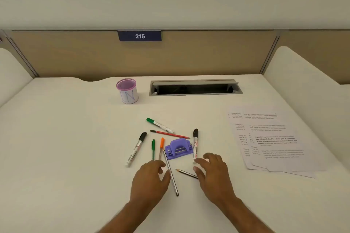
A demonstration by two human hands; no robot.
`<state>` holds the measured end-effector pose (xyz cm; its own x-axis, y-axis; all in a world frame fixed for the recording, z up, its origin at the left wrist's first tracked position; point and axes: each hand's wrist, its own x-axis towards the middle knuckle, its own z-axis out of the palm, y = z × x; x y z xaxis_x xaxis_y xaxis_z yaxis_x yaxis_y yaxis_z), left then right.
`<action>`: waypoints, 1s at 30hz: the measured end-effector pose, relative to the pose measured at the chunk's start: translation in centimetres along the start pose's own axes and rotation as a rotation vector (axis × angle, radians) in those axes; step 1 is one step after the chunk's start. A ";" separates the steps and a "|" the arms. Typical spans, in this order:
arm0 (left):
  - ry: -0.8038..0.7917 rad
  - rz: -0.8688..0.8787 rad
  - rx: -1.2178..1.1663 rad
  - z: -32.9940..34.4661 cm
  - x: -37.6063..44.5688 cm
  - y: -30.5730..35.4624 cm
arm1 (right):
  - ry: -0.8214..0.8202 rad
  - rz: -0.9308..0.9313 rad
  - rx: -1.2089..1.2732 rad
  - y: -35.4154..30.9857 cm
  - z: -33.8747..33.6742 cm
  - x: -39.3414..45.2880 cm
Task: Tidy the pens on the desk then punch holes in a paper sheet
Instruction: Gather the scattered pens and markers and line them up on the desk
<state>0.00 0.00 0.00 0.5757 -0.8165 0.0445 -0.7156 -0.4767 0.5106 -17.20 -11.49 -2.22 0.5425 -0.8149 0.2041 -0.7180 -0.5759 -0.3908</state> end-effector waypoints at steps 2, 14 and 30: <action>-0.065 -0.113 -0.039 0.4 -0.1 0.6 | -0.016 -0.008 0.030 -0.2 0.2 0.0; -0.195 -0.237 0.131 1.9 0.2 1.9 | -0.289 -0.006 0.029 -0.5 1.0 0.0; -0.430 -0.368 -0.251 -1.8 0.4 -1.0 | -0.270 0.125 0.208 -2.3 0.0 0.0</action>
<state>1.62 0.76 1.01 0.5192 -0.6958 -0.4962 -0.3554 -0.7038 0.6151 -15.49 -10.19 -1.33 0.5715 -0.8156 -0.0904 -0.6970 -0.4244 -0.5781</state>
